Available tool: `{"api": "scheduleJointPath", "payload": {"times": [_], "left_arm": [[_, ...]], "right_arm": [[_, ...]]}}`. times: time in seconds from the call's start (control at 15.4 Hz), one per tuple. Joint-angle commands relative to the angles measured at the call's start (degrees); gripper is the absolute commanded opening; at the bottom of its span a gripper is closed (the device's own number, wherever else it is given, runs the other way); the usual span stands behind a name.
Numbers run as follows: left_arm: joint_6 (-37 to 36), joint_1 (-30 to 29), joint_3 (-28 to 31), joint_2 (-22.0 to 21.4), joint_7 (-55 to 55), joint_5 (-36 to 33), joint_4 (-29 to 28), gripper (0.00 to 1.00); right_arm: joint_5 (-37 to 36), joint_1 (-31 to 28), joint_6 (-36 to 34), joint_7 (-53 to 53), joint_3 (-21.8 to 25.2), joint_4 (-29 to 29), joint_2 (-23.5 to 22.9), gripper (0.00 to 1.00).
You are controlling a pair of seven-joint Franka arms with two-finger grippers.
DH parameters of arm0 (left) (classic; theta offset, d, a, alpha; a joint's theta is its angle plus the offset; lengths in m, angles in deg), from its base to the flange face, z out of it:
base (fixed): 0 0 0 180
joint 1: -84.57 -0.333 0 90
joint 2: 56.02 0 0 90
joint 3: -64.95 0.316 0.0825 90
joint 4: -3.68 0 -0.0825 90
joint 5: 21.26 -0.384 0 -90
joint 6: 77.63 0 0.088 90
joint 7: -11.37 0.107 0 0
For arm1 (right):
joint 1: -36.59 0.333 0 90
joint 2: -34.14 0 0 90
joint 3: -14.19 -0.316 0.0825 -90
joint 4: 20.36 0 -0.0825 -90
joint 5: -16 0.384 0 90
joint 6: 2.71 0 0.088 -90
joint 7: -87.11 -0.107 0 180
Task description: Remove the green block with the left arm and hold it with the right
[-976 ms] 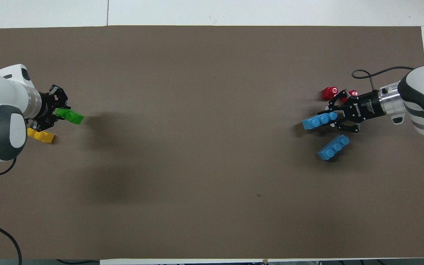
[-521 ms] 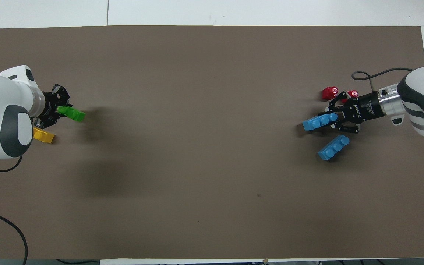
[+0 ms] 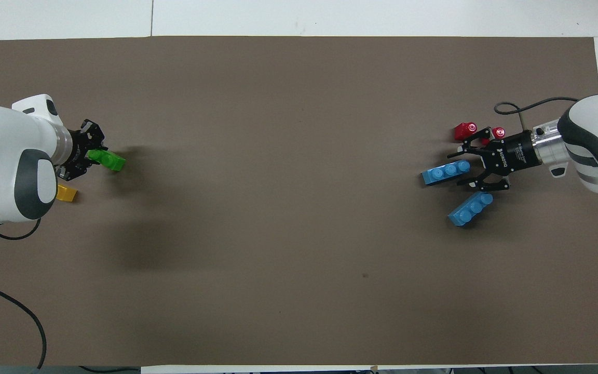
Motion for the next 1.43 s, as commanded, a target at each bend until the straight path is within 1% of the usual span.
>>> {"api": "scheduleJointPath", "payload": {"times": [0.0,0.07,0.26,0.33,0.39,0.46,0.52,0.72,0.85,0.98,1.11,1.24,1.37], "left_arm": [[1.13,-0.60,-0.27,0.93,1.68,1.16,-0.17,0.00],[1.13,-0.69,-0.27,1.19,1.68,1.16,-0.26,0.00],[1.05,-0.69,-0.27,1.19,1.68,1.16,-0.43,0.00],[1.04,-0.78,-0.27,1.19,1.68,1.16,-0.43,0.14],[0.87,-1.04,-0.27,1.19,1.68,1.16,-0.26,0.47],[0.78,-1.04,-0.27,1.28,1.68,1.16,-0.17,0.97],[0.52,-0.96,-0.27,1.19,1.68,1.16,-0.08,1.00],[-0.88,-1.04,-0.44,0.49,1.68,1.16,0.18,1.00],[-3.68,-1.13,-0.53,-1.17,2.03,1.16,1.05,1.00],[-9.21,-1.22,-0.53,-2.93,4.13,1.16,3.59,1.00],[-16.41,-1.22,-0.53,-3.90,8.43,1.16,7.81,1.00],[-22.40,-1.31,-0.53,-4.69,14.13,1.16,11.94,1.00],[-26.27,-1.31,-0.53,-6.44,21.16,1.16,14.15,1.00]], "right_arm": [[-0.91,-1.04,-0.23,0.54,-0.90,-0.01,0.48,0.80],[-0.99,-0.95,-0.32,-0.16,-0.98,0.17,0.83,0.82],[-0.99,-0.16,-1.46,-3.23,-0.99,0.70,2.24,0.95],[-0.99,-0.07,-1.55,-4.11,-0.99,0.87,2.85,1.00],[-1.08,0.10,-1.55,-4.99,-0.99,0.96,3.38,1.00],[-1.43,0.28,-1.98,-6.04,-1.16,1.22,3.91,1.00],[-1.61,0.37,-2.42,-7.36,-1.25,2.01,4.61,1.00],[-5.11,2.47,-2.69,-9.92,-1.43,3.94,7.07,1.00],[-8.71,3.44,-2.52,-8.97,-1.43,5.26,8.92,1.00],[-14.33,3.62,-2.52,-7.82,-2.21,7.72,9.54,1.00],[-20.21,3.53,-2.43,-6.86,-3.62,9.57,10.41,1.00],[-24.01,3.62,-1.82,-2.39,-4.41,10.45,12.95,1.00],[-29.79,3.62,-1.46,-0.61,-4.50,12.72,15.68,1.00]]}}
